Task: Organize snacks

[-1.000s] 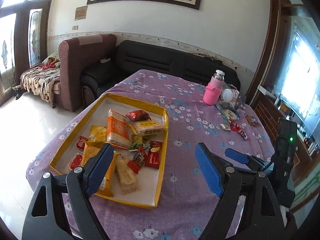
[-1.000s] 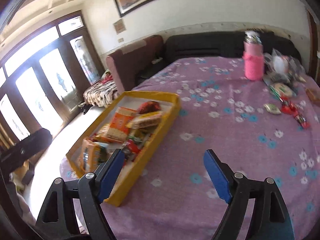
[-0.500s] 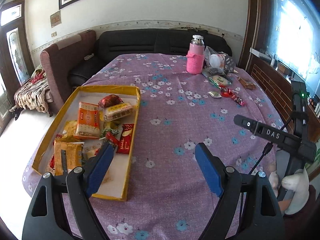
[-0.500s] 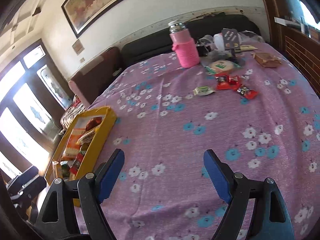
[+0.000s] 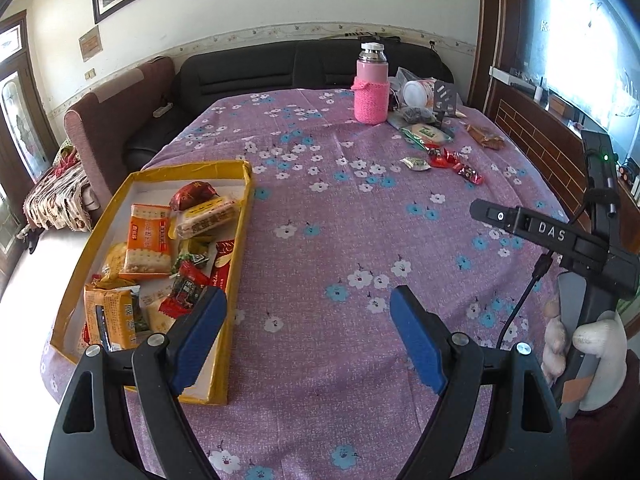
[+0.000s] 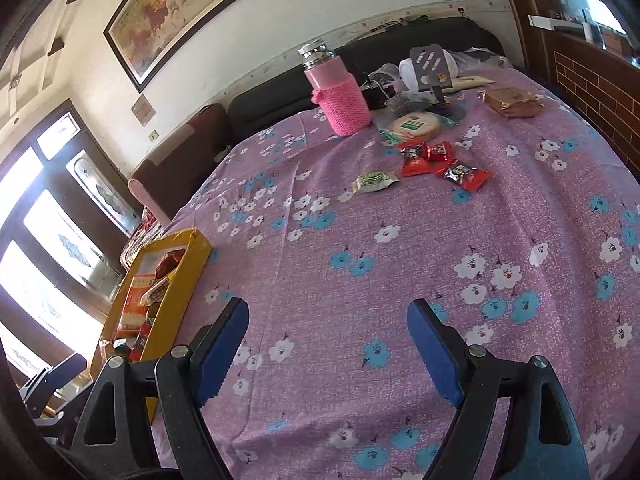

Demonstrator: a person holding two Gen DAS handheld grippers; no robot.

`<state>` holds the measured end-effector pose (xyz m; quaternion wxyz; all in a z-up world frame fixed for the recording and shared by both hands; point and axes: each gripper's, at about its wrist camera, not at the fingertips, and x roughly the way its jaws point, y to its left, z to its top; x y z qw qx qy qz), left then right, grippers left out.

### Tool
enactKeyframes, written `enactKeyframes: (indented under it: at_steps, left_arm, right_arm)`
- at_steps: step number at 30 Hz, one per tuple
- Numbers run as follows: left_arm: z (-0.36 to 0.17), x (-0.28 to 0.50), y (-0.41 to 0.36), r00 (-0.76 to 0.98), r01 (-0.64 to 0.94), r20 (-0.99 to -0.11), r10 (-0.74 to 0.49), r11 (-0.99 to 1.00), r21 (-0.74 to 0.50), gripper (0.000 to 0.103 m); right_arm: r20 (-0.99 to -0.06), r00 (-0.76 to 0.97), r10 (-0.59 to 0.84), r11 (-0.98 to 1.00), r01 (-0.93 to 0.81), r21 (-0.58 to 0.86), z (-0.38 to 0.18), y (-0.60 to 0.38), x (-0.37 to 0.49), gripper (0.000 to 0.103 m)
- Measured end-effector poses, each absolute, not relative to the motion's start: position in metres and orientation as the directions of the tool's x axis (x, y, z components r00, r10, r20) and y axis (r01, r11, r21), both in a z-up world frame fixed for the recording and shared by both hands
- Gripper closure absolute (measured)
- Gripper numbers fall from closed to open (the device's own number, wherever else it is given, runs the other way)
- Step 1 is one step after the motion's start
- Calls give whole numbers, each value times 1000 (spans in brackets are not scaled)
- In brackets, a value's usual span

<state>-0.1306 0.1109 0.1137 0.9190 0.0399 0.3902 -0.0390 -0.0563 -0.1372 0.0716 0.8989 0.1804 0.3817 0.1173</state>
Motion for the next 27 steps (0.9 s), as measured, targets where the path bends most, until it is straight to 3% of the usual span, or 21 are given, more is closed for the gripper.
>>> enactKeyframes:
  at_steps: [17, 24, 27]
  left_arm:
    - [91, -94, 86, 639, 154, -767, -49, 986, 65, 19]
    - [98, -46, 84, 572, 253, -789, -226, 963, -93, 19]
    - [110, -18, 75, 600, 291, -760, -248, 953, -81, 19]
  right_arm:
    - [-650, 714, 258, 906, 55, 421, 63, -202, -22, 20]
    - [-660, 733, 168, 928, 109, 357, 60, -236, 17, 20]
    - [-669, 726, 158, 927, 125, 354, 55, -246, 37, 20]
